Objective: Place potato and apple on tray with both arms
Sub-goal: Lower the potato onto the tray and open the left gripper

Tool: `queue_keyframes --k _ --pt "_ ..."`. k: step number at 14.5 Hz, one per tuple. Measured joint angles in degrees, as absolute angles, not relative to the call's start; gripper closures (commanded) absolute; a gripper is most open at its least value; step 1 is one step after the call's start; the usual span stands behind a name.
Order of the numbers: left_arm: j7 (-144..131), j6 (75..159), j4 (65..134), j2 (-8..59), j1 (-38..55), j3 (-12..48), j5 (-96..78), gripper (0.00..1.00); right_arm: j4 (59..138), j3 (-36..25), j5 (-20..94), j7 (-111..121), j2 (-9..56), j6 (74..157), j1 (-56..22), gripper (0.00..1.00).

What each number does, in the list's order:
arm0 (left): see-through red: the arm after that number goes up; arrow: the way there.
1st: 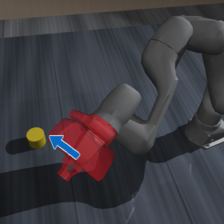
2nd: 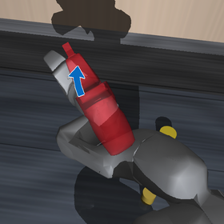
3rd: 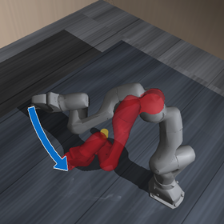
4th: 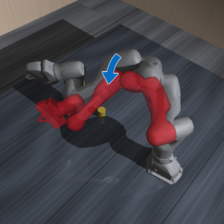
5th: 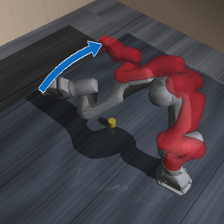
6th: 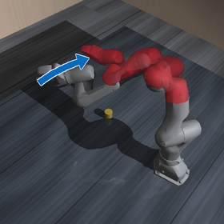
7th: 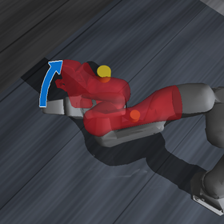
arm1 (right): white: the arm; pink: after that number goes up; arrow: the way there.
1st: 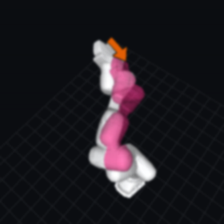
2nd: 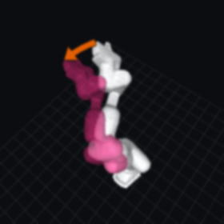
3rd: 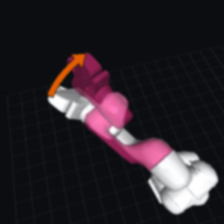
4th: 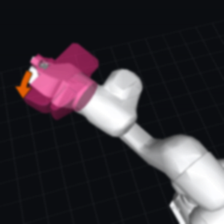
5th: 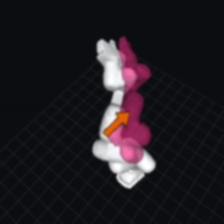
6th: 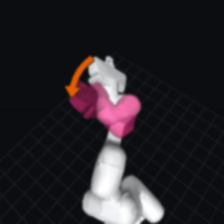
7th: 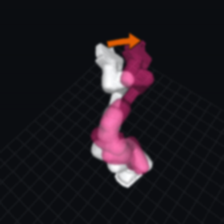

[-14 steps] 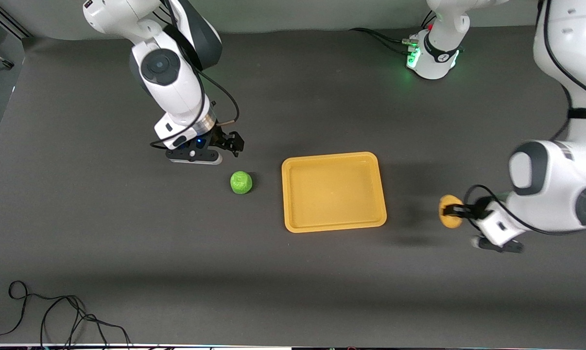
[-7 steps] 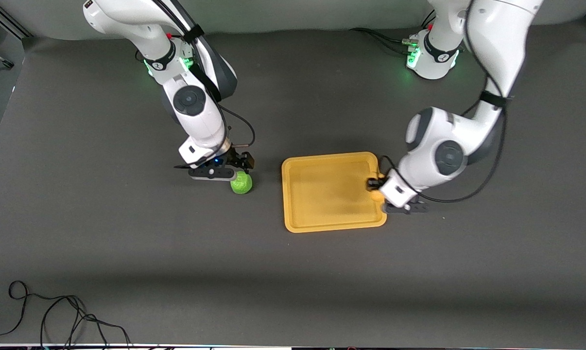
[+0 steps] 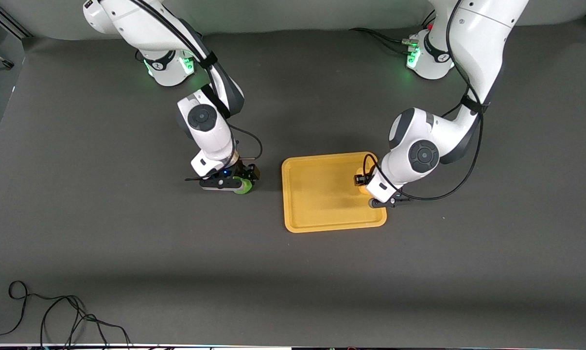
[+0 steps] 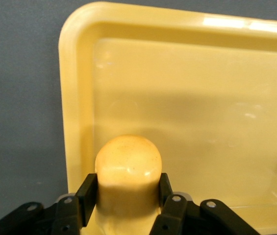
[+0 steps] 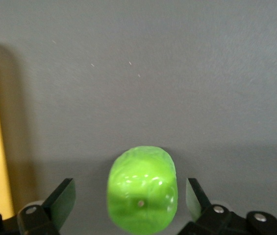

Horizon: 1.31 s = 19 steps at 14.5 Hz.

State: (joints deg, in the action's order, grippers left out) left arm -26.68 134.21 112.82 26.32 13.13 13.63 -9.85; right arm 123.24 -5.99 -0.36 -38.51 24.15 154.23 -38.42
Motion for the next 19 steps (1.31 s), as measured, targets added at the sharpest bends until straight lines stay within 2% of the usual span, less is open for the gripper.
queue_keyframes --k 1,2,3,4,5,8,9,12,16,19 --pt "-26.7 134.9 112.8 26.7 13.1 13.5 -9.5 0.67 123.8 -6.0 -0.4 -38.5 25.0 155.3 -38.4 0.0" --pt "-26.7 135.6 112.8 27.1 13.1 13.4 -9.3 0.63 124.1 -6.0 -0.5 -38.5 25.6 155.7 -38.4 0.0" --pt "-26.7 135.9 112.9 27.5 13.1 13.3 -9.1 0.47 124.1 -6.0 -0.5 -38.5 26.0 155.8 -38.4 0.08" --pt "-26.7 136.0 112.9 27.8 13.1 13.3 -9.0 0.37 124.2 -6.0 -0.6 -38.5 26.1 155.8 -38.4 0.48" --pt "-26.7 136.1 112.9 28.1 13.1 13.3 -8.9 0.37 124.3 -6.0 -0.6 -38.5 26.1 155.8 -38.4 0.61" --pt "-26.7 136.2 112.9 28.7 13.1 13.3 -8.1 0.36 124.1 -6.0 -0.7 -38.5 26.1 155.9 -38.4 0.61" --pt "-26.8 136.2 112.9 28.8 13.1 13.3 -8.0 0.32 123.6 -6.0 -0.7 -38.5 25.8 155.7 -38.4 0.61" --pt "-27.0 136.7 112.6 28.5 13.1 13.2 -8.0 0.01 119.9 -6.4 -0.7 -38.4 22.5 148.3 -38.2 0.61" --pt "-27.7 134.6 111.6 24.6 12.8 11.0 -6.0 0.0 111.6 -7.3 -0.8 -38.2 14.6 130.4 -38.1 0.61" --pt "-25.4 121.6 108.7 18.3 12.6 6.6 -0.7 0.0 102.6 -7.4 -0.8 -38.2 11.2 115.9 -38.1 0.61"
